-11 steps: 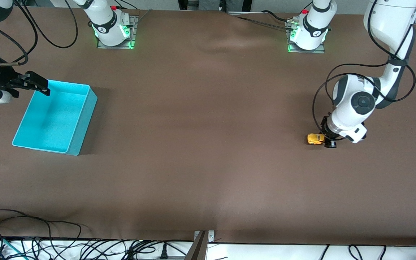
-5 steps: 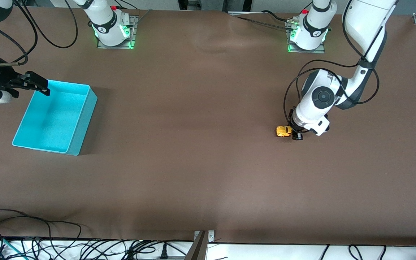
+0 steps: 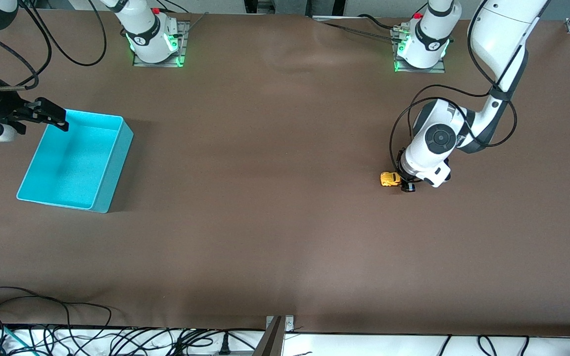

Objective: Wind up and store yellow beetle car
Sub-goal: 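Drag the yellow car along the table with the left gripper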

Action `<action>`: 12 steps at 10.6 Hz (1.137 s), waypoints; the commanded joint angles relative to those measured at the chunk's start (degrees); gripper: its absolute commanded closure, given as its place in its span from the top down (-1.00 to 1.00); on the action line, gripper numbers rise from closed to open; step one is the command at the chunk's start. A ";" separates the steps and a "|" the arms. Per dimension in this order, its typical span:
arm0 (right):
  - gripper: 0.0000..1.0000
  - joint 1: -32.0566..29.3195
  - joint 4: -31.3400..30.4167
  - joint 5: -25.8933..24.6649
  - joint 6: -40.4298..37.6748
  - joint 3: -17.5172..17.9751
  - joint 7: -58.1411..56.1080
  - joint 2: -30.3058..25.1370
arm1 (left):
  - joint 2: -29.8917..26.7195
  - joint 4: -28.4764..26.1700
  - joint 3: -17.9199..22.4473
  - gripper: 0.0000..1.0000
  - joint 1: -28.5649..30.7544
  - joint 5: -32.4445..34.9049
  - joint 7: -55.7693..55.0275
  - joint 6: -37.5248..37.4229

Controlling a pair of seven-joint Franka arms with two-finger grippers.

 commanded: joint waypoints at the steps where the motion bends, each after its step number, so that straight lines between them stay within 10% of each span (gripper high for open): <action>1: 1.00 -0.10 -0.40 -0.79 -0.04 -0.06 -0.70 -0.51 | 0.49 0.43 0.74 -1.00 2.80 5.01 -0.05 -0.18; 12: 1.00 -0.10 -0.40 -0.79 0.05 -0.06 -0.70 -0.51 | 4.18 3.50 0.74 -1.00 20.03 17.87 11.36 0.26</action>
